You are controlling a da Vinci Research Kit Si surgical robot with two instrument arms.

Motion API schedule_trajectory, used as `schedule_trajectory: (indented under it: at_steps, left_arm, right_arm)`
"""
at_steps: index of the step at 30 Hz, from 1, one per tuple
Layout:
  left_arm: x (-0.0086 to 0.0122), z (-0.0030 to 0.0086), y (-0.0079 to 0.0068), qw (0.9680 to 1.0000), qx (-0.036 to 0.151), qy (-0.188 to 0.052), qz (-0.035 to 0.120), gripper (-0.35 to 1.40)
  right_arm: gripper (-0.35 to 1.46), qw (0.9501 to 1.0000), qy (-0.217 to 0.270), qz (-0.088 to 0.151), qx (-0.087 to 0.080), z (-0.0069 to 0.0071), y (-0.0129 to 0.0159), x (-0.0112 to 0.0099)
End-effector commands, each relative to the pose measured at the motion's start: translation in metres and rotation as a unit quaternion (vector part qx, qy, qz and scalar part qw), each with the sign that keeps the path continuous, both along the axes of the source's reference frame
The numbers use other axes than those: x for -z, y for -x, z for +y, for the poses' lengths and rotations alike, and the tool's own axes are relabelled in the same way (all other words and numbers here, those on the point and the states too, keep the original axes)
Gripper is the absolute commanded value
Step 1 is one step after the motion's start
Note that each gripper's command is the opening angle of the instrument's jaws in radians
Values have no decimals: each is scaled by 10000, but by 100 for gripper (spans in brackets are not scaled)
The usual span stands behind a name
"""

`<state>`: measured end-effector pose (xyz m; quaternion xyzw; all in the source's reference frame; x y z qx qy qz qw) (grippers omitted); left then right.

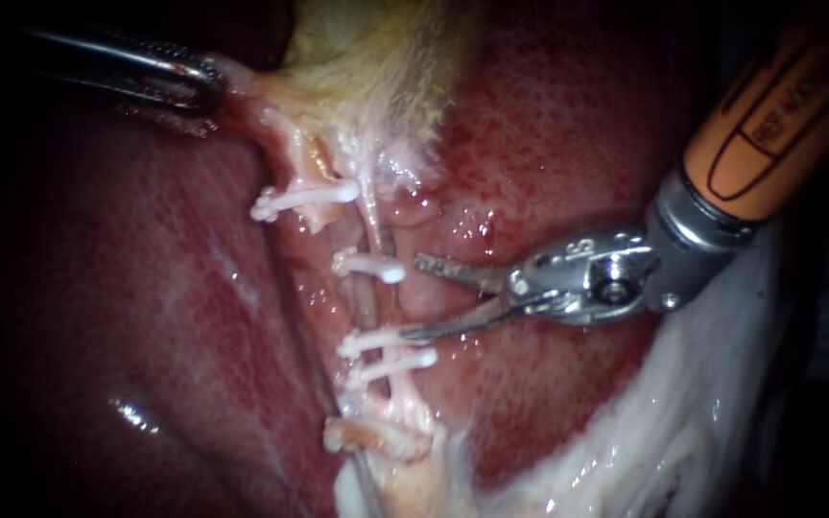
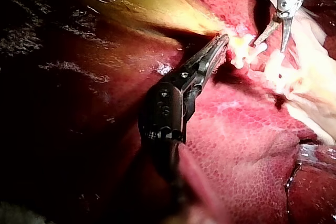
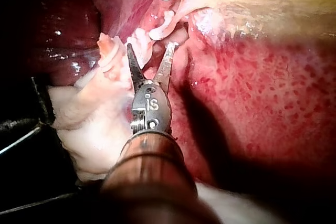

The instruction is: Go to the cutting position right tube

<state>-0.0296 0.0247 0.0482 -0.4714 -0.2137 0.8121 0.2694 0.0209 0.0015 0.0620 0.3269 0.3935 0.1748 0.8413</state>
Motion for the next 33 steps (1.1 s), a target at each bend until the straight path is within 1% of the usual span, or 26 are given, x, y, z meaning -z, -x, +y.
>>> schedule_trajectory:
  at_steps: [1,3,7,9,11,13,18,24,26,27,32,33]
  left_arm:
    - [1,0,0,10000,-1,-1,0,-35]
    - [1,0,0,10000,0,-1,1,-35]
    - [1,-1,0,10000,1,-1,1,-35]
    - [1,-1,0,10000,1,-1,1,-35]
    - [1,-1,0,10000,1,-1,1,-35]
    - [1,-1,0,10000,-10,-8,-7,-35]
    - [1,-1,1,10000,-9,-8,-6,-35]
    - [1,-1,1,10000,-9,-8,-6,-35]
    - [1,-1,1,10000,-8,-8,-6,-35]
    - [1,0,1,10000,-8,-8,-6,-35]
    - [1,0,1,10000,-8,-8,-6,-35]
    - [1,0,1,10000,-8,-8,-6,-35]
  right_arm:
    - [141,10000,-27,9,52,0,-2,-3]
    - [141,9999,-67,75,91,0,-5,-7]
    - [141,9992,-166,297,226,0,-9,-11]
    - [141,9984,-174,441,318,-1,-10,-11]
    - [141,9972,-194,627,366,-1,-11,-11]
    - [141,9961,-208,746,419,-1,-12,-11]
    - [141,9918,-271,1147,486,1,-17,-13]
    - [136,9858,-329,1525,618,-2,-24,-18]
    - [133,9841,-343,1621,646,-4,-27,-20]
    - [130,9834,-340,1645,691,-6,-30,-22]
    - [130,9809,-320,1736,820,-14,-44,-32]
    - [130,9798,-326,1788,832,-16,-47,-34]
